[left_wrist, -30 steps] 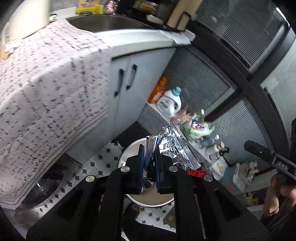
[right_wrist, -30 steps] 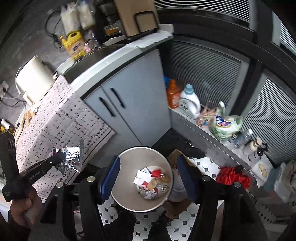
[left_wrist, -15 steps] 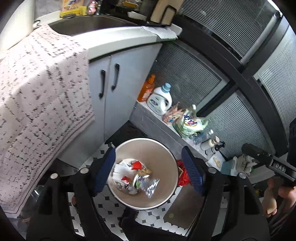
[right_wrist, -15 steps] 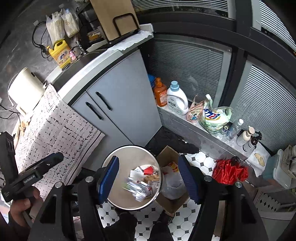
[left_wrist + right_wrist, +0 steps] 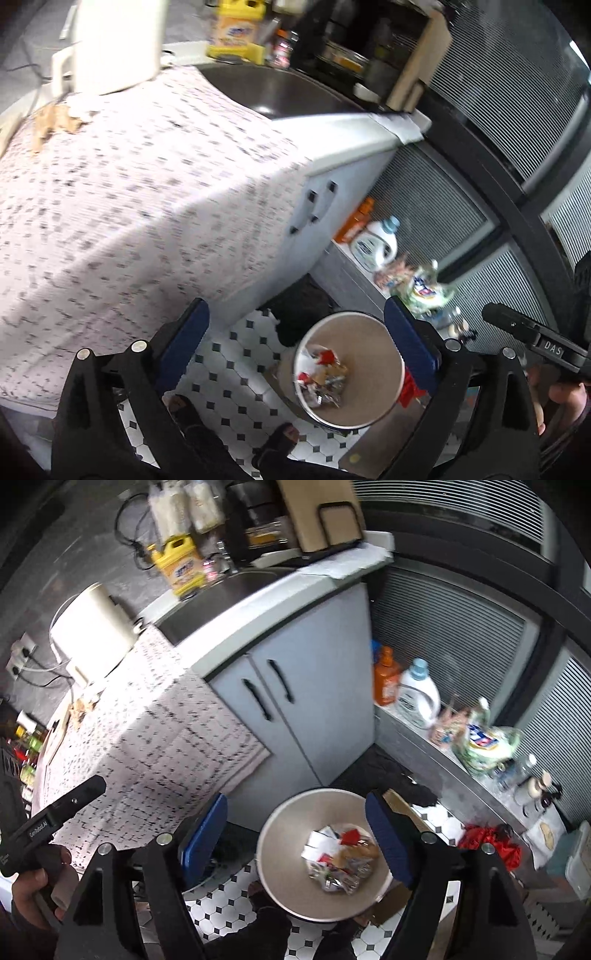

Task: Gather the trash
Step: 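Raise both open tools back up to the counter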

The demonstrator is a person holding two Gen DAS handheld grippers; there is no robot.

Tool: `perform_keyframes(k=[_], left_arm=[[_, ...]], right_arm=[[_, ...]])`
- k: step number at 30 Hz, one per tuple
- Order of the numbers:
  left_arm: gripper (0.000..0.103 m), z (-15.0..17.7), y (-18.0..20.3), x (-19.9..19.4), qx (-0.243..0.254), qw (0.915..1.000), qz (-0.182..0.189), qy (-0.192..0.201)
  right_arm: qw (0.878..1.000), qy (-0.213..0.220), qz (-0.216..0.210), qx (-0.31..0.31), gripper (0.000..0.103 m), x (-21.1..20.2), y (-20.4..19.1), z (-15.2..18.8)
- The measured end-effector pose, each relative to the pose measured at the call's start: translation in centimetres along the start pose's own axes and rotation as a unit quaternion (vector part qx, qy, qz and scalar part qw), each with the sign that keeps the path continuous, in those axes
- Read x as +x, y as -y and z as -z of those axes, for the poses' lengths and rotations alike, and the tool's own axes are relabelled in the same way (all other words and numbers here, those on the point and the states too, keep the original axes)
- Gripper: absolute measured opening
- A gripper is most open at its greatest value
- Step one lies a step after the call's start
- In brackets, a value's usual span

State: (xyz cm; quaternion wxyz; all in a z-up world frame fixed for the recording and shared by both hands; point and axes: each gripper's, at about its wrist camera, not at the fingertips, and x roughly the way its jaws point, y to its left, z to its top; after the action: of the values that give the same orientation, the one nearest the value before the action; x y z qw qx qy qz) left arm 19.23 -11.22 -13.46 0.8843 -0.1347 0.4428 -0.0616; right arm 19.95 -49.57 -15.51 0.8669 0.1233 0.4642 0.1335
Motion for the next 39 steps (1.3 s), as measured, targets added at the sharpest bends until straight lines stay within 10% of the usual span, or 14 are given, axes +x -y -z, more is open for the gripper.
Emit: perform_keyframes(k=[10,39], left_arm=[[0.095,-2.6,-7.9,-3.9,-0.045,0.9973,-0.039,0.043],[0.097,-7.8,-32.8,-11.9,-0.137,0.9798,-0.098,0.107]], right_arm=[[0.998,0.016,-0.022,-0.058,0.095,2.2,-9.2,-3.1],[0.985,0.018,-0.085,-0.148,0.095,11.6,-37.7,-7.0]])
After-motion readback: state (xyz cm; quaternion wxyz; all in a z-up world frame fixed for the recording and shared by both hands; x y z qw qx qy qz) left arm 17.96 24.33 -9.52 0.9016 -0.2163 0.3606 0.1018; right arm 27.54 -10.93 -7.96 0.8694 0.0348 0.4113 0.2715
